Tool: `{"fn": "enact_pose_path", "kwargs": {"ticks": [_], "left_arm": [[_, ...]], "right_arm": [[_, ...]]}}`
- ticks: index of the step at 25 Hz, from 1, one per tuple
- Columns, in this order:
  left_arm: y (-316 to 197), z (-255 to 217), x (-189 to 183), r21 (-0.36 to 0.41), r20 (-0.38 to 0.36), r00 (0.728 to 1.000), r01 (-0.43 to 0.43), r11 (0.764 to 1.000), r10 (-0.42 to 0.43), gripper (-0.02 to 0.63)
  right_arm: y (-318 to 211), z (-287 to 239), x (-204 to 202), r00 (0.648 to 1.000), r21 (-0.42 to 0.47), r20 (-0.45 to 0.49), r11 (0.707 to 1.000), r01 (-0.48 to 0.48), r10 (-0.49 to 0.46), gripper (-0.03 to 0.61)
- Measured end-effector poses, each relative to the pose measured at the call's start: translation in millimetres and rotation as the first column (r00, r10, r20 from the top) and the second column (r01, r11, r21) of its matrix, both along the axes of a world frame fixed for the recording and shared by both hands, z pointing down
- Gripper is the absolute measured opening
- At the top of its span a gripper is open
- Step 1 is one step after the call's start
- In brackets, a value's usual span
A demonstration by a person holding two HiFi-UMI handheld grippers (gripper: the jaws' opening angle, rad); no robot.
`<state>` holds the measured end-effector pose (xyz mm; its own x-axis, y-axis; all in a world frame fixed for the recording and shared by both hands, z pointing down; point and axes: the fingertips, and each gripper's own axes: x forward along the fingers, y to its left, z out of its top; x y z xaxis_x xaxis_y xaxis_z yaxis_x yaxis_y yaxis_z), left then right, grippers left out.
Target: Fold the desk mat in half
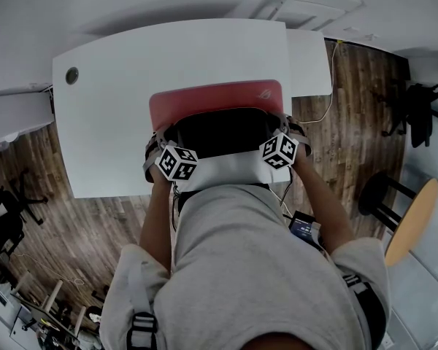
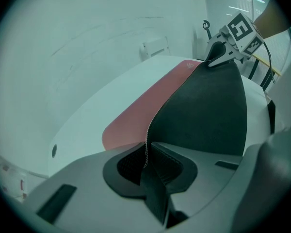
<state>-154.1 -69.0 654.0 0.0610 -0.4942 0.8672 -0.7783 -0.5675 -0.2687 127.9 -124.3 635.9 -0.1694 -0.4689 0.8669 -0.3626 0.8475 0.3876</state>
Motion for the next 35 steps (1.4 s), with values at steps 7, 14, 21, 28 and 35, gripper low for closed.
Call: {"fn": "enact_pose_path", "kwargs": {"ticks": [7,14,21,28,35], "left_arm": [[-7,-1,-2,0.002,0.005,1.0,-0.001,1.0,0.001,0.037],[-17,-2,-4,0.003,-0.001,1.0,0.0,1.0,0.0,0.037],[-20,0,-5,-0.006,-0.002,1.0,-0.006,1.0,0.006,0.037],[-30,-2,-6,-0.003,0.01,1.0,-0.024,1.0,0.024,0.037],[-41,-4,-8,-0.002,0.017,0.999,-0.039,0.999,0.039,0.037]], "right_arm": [[-8,-2,-2,1.0,0.004,-0.002,1.0,-0.001,0.001,0.057],[-17,-2,-3,1.0,0.007,-0.006,1.0,0.001,-0.001,0.057],[-23,-1,-6,1.0,0.011,-0.01,1.0,0.003,-0.003,0.055],[-32,-2,-6,1.0,0.018,-0.004,1.0,-0.008,0.008,0.055],[-37,-1,-7,1.0,0.031,0.006,0.999,-0.027,0.027,0.057]]}}
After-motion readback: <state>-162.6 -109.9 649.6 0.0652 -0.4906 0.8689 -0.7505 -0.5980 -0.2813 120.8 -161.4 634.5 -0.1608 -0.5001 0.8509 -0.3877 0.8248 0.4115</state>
